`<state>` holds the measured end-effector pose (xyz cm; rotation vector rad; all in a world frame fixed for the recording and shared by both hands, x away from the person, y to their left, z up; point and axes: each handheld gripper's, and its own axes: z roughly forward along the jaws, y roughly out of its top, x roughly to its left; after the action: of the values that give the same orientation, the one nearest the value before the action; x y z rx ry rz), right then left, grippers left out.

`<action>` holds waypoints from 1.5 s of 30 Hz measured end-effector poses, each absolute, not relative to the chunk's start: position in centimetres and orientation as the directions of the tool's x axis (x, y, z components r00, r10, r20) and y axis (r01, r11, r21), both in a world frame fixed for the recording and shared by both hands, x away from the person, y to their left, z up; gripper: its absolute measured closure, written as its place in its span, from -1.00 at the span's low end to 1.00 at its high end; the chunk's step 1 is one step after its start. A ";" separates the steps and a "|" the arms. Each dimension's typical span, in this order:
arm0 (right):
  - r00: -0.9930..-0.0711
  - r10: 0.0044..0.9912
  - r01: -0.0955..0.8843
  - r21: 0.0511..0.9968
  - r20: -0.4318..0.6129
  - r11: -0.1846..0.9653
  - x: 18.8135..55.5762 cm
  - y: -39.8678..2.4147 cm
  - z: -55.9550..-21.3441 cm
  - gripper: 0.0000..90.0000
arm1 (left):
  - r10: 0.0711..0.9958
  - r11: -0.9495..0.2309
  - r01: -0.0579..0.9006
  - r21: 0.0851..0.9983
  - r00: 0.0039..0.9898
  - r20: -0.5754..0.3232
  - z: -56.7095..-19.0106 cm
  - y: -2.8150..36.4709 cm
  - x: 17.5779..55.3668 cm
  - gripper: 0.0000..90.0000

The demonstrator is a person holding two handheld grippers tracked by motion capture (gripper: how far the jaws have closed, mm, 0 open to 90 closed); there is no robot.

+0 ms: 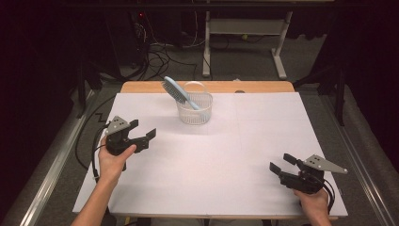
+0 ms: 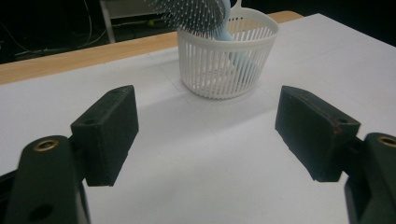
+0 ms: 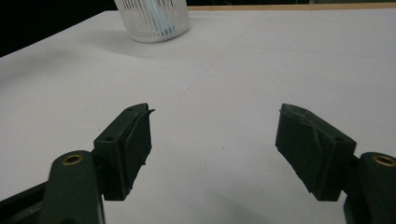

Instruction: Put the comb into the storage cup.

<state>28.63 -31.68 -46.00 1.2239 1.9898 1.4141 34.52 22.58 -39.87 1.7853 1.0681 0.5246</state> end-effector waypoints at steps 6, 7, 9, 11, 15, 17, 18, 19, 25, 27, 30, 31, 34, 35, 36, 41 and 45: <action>-0.531 0.833 0.421 0.902 0.156 0.100 28.7 -31.7 -46.0 -0.39 | 0.846 -0.176 0.434 0.883 0.526 -0.090 -40.2 22.7 34.1 -0.51; -0.532 0.832 0.421 0.902 0.156 0.100 28.7 -31.7 -46.0 -0.39 | 0.845 -0.177 0.433 0.884 0.527 -0.089 -40.2 22.7 34.0 -0.50; -0.532 0.832 0.421 0.902 0.156 0.100 28.7 -31.7 -46.0 -0.39 | 0.845 -0.174 0.434 0.884 0.527 -0.092 -40.4 22.7 33.9 -0.50; -0.532 0.832 0.422 0.901 0.157 0.100 28.7 -31.7 -46.0 -0.39 | 0.846 -0.169 0.434 0.885 0.525 -0.096 -40.6 22.8 33.8 -0.51; -0.531 0.833 0.424 0.900 0.159 0.099 28.7 -31.7 -46.1 -0.39 | 0.851 -0.168 0.434 0.885 0.518 -0.092 -40.8 22.8 33.7 -0.51; -0.532 0.832 0.424 0.900 0.157 0.101 28.7 -31.6 -46.1 -0.39 | 0.850 -0.168 0.432 0.886 0.519 -0.092 -40.9 22.8 33.7 -0.51; -0.532 0.832 0.424 0.900 0.158 0.101 28.7 -31.6 -46.1 -0.39 | 0.850 -0.168 0.433 0.886 0.518 -0.092 -40.9 22.7 33.6 -0.51; -0.533 0.831 0.423 0.900 0.157 0.102 28.7 -31.6 -46.1 -0.39 | 0.850 -0.169 0.433 0.885 0.519 -0.091 -40.9 22.7 33.6 -0.51; -0.532 0.832 0.423 0.901 0.159 0.099 28.7 -31.6 -46.1 -0.39 | 0.848 -0.165 0.431 0.887 0.521 -0.096 -41.1 22.7 33.3 -0.52; -0.533 0.831 0.423 0.901 0.159 0.099 28.7 -31.6 -46.0 -0.39 | 0.849 -0.162 0.433 0.887 0.520 -0.099 -41.3 22.7 33.2 -0.52; -0.535 0.830 0.423 0.900 0.159 0.100 28.7 -31.6 -46.1 -0.39 | 0.850 -0.156 0.434 0.887 0.516 -0.104 -41.5 22.9 33.0 -0.52; -0.536 0.829 0.424 0.900 0.160 0.100 28.7 -31.6 -46.1 -0.39 | 0.851 -0.154 0.433 0.888 0.514 -0.104 -41.6 22.9 32.9 -0.52; -0.536 0.829 0.424 0.900 0.160 0.101 28.7 -31.6 -46.1 -0.39 | 0.854 -0.140 0.432 0.891 0.508 -0.112 -41.7 23.2 32.6 -0.52; -0.536 0.829 0.424 0.900 0.160 0.101 28.7 -31.6 -46.1 -0.39 | 0.856 -0.133 0.430 0.893 0.505 -0.115 -41.7 23.3 32.5 -0.52; -0.536 0.829 0.424 0.900 0.160 0.100 28.7 -31.6 -46.1 -0.39 | 0.856 -0.129 0.429 0.894 0.503 -0.118 -41.8 23.5 32.4 -0.52; -0.537 0.829 0.423 0.900 0.158 0.103 28.7 -31.5 -46.1 -0.39 | 0.860 -0.122 0.432 0.894 0.495 -0.122 -42.1 23.8 32.2 -0.52; -0.535 0.830 0.423 0.900 0.157 0.102 28.7 -31.6 -46.1 -0.39 | 0.861 -0.119 0.432 0.894 0.493 -0.124 -42.2 23.9 32.1 -0.52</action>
<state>28.68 -31.57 -46.06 1.2243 1.9969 1.4162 32.05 23.92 -42.18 1.7390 1.1010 0.5376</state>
